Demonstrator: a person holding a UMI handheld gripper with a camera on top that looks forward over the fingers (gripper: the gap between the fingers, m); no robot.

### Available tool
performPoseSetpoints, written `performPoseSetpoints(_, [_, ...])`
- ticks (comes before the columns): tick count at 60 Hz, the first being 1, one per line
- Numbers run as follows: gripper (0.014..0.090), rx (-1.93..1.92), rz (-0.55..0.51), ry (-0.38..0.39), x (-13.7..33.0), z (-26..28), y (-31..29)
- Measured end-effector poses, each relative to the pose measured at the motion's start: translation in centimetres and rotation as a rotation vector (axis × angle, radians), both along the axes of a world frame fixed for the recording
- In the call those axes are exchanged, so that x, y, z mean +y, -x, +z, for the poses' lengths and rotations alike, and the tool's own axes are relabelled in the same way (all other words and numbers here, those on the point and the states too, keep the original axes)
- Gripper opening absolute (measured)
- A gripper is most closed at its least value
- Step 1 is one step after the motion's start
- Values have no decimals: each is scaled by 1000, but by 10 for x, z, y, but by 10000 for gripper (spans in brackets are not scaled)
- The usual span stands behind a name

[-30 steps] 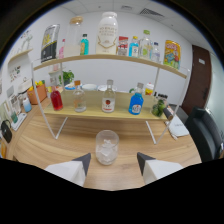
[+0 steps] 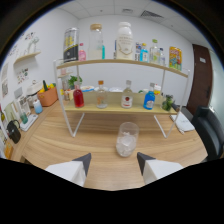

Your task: Make me a cup of Vodka Sunrise.

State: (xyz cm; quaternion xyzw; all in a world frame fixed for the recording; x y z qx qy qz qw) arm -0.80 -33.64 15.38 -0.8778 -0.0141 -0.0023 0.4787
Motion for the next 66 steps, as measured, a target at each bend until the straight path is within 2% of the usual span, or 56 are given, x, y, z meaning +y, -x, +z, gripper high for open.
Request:
performPoseSetpoints(9, [861,68,55,-79,19,15,61])
performPoseSetpoints(23, [865,87,41,-225,104,44,116])
performPoseSetpoints(37, [814,59,14,-268,177,48,132])
performPoseSetpoints(48, [682,32,-5,-258,210,39,133])
performPoseSetpoints(62, [370,-3,11,-263,226,39,132])
performPoseSetpoints(66, [365,-3,12,-259,226,39,132])
